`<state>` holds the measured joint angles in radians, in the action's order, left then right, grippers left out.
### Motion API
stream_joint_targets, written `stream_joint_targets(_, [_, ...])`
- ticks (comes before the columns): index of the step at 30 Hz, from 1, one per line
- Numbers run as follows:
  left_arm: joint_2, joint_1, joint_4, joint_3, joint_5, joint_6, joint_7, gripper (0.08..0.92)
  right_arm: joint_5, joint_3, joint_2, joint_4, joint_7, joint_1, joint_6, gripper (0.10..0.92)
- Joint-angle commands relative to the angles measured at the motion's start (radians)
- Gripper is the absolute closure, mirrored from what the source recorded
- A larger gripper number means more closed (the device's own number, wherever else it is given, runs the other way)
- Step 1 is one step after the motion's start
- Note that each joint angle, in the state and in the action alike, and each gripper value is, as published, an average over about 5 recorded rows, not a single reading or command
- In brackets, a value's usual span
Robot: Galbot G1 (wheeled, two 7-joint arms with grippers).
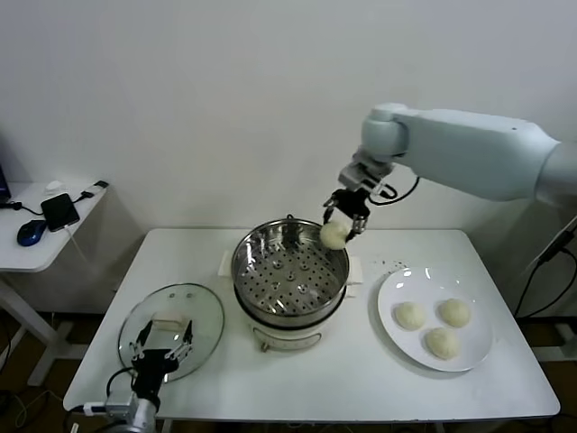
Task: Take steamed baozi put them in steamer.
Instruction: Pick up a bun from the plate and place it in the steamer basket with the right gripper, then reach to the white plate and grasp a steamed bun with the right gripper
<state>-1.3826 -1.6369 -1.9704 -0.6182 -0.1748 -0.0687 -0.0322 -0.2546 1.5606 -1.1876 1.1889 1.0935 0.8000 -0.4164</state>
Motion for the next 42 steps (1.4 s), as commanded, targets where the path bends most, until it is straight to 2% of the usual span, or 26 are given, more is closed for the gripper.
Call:
stream_joint_targets(1, [0.005, -0.001, 0.001, 0.003, 0.000, 0.002, -0.001, 0.177, 0.530, -0.125, -0.150, -0.152, -0.150, -0.184, -0.343, 0.381])
stream_joint_targets(4, [0.005, -0.001, 0.001, 0.006, 0.002, 0.003, -0.001, 0.177, 0.617, -0.189, -0.189, -0.270, -0.213, -0.270, -0.375, 0.381])
stream_joint_targets(7, [0.004, -0.002, 0.001, 0.007, 0.003, 0.004, -0.002, 0.177, 0.639, -0.219, -0.221, -0.338, -0.250, -0.320, -0.385, 0.380])
stream_joint_targets(18, [0.005, -0.004, -0.006, 0.005, 0.000, 0.006, -0.002, 0.177, 0.615, -0.224, -0.270, -0.418, -0.252, -0.376, -0.391, 0.357])
stream_joint_targets(24, [0.001, -0.006, -0.014, 0.004, 0.000, 0.009, -0.004, 0.177, 0.578, -0.227, -0.258, -0.397, -0.294, -0.325, -0.399, 0.240])
stream_joint_targets(27, [-0.002, -0.014, -0.024, 0.005, 0.002, 0.011, -0.004, 0.177, 0.434, -0.176, -0.216, -0.316, -0.229, -0.226, -0.389, 0.208])
stream_joint_targets(30, [-0.003, -0.027, -0.040, 0.006, 0.004, 0.013, -0.003, 0.177, 0.175, -0.074, -0.145, -0.191, -0.134, -0.073, -0.333, 0.203])
stream_joint_targets(34, [-0.005, -0.041, -0.053, 0.007, 0.008, 0.018, -0.003, 0.177, -0.240, 0.172, -0.010, -0.013, -0.073, 0.162, -0.151, 0.202])
stream_joint_targets(36, [-0.006, -0.045, -0.057, 0.009, 0.010, 0.020, -0.003, 0.177, -0.419, 0.316, 0.071, 0.070, -0.091, 0.276, 0.003, 0.202])
stream_joint_targets(38, [-0.007, -0.047, -0.061, 0.010, 0.011, 0.022, -0.003, 0.177, -0.475, 0.425, 0.162, 0.140, -0.128, 0.362, 0.159, 0.203])
stream_joint_targets(42, [-0.007, -0.047, -0.066, 0.013, 0.011, 0.024, -0.004, 0.177, -0.419, 0.584, 0.340, 0.231, -0.173, 0.444, 0.380, 0.203])
